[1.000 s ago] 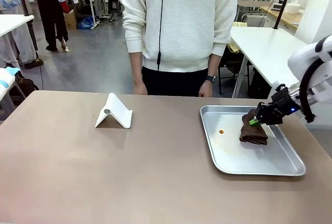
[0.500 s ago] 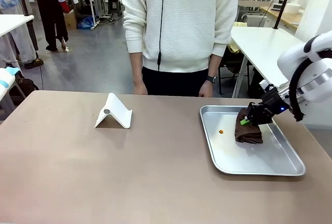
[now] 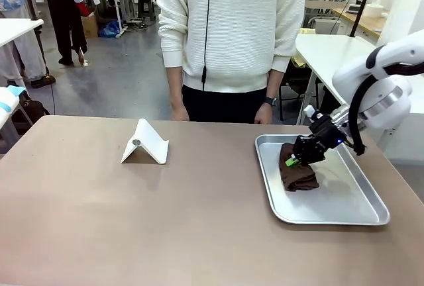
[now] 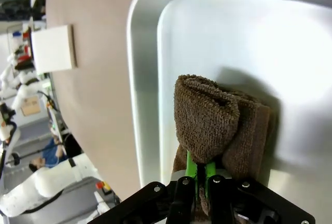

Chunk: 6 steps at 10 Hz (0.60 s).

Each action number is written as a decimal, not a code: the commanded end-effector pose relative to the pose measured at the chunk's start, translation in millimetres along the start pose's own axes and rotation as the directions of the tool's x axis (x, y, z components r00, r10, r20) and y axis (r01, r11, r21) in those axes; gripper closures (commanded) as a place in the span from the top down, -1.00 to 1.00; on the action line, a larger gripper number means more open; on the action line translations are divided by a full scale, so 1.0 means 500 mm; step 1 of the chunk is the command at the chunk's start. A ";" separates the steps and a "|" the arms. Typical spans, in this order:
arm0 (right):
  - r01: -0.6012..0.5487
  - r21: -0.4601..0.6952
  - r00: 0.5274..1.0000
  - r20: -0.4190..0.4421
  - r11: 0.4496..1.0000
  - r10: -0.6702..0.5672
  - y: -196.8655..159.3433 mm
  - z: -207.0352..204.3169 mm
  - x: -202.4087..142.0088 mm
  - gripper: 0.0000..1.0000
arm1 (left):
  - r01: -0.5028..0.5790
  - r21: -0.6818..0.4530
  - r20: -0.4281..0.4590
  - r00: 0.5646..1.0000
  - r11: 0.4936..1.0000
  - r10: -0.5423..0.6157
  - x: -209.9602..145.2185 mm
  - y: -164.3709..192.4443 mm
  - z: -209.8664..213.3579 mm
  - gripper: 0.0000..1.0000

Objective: Clean the surface of the table.
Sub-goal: Clean the area not pointed to by the person.

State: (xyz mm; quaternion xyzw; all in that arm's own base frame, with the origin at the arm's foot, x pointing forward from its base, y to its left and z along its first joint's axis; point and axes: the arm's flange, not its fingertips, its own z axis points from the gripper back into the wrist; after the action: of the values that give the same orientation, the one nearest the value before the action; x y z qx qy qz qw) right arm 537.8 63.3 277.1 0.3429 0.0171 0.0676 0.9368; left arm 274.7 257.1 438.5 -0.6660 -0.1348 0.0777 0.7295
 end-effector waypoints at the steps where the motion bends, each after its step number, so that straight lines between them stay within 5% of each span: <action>1: -0.069 -0.003 0.991 -0.116 0.998 0.068 0.015 -0.054 -0.003 -1.00 | -0.006 -0.016 0.016 1.000 1.000 0.006 -0.001 -0.011 -0.005 -0.56; 6: -0.108 -0.023 0.966 -0.238 0.994 0.099 0.022 -0.068 -0.015 -1.00 | -0.006 -0.016 0.016 1.000 1.000 0.006 -0.001 -0.011 -0.005 -0.56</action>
State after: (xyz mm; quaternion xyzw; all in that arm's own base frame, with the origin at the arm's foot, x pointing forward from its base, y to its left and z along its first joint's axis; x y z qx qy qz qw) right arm 533.9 96.6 275.3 0.3330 0.0704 0.1442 0.9292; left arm 274.7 257.2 438.5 -0.6660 -0.1349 0.0777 0.7295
